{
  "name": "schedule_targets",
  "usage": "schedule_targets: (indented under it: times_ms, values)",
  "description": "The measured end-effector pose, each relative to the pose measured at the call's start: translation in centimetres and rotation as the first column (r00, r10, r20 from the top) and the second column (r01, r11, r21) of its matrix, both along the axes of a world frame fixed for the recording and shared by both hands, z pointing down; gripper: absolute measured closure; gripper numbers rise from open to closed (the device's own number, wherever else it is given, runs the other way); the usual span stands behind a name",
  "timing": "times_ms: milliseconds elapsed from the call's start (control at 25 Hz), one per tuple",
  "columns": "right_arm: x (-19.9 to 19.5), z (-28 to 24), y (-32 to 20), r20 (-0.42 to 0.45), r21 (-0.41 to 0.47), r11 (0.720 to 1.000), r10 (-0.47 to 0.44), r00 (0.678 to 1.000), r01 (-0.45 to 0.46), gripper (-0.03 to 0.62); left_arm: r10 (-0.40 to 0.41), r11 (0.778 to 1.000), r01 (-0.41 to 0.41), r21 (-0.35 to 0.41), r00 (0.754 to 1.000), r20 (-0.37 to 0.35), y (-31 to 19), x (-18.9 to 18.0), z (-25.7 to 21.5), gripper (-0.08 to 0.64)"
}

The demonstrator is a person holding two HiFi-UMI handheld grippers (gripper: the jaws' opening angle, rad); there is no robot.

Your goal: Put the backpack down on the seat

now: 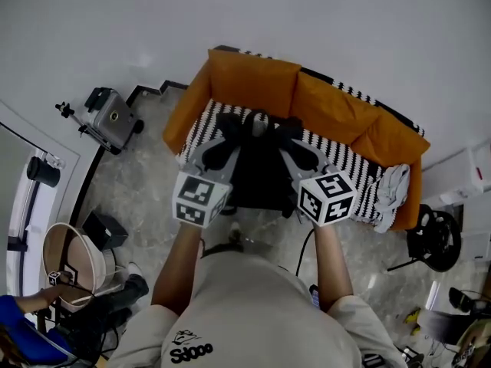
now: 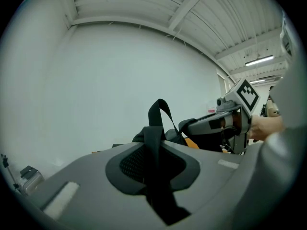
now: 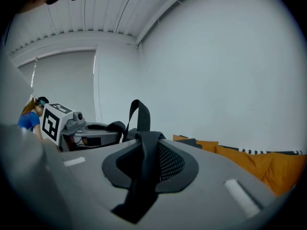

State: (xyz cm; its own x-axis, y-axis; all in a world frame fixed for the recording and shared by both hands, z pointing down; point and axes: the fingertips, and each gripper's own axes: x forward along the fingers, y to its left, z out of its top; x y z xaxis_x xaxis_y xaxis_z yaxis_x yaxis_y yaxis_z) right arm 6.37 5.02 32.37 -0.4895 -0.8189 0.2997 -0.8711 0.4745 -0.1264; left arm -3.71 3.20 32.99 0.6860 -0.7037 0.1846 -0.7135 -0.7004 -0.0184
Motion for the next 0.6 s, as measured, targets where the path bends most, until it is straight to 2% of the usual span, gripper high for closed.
schedule_targets:
  times_ms: [600]
  values:
    - [0.0, 2.5, -9.9, 0.004, -0.05, 0.996, 0.074, 0.997, -0.074, 0.528, 0.068, 0.997, -0.067, -0.046, 0.998, 0.014, -10.1, -0.1, 2.6, 0.503]
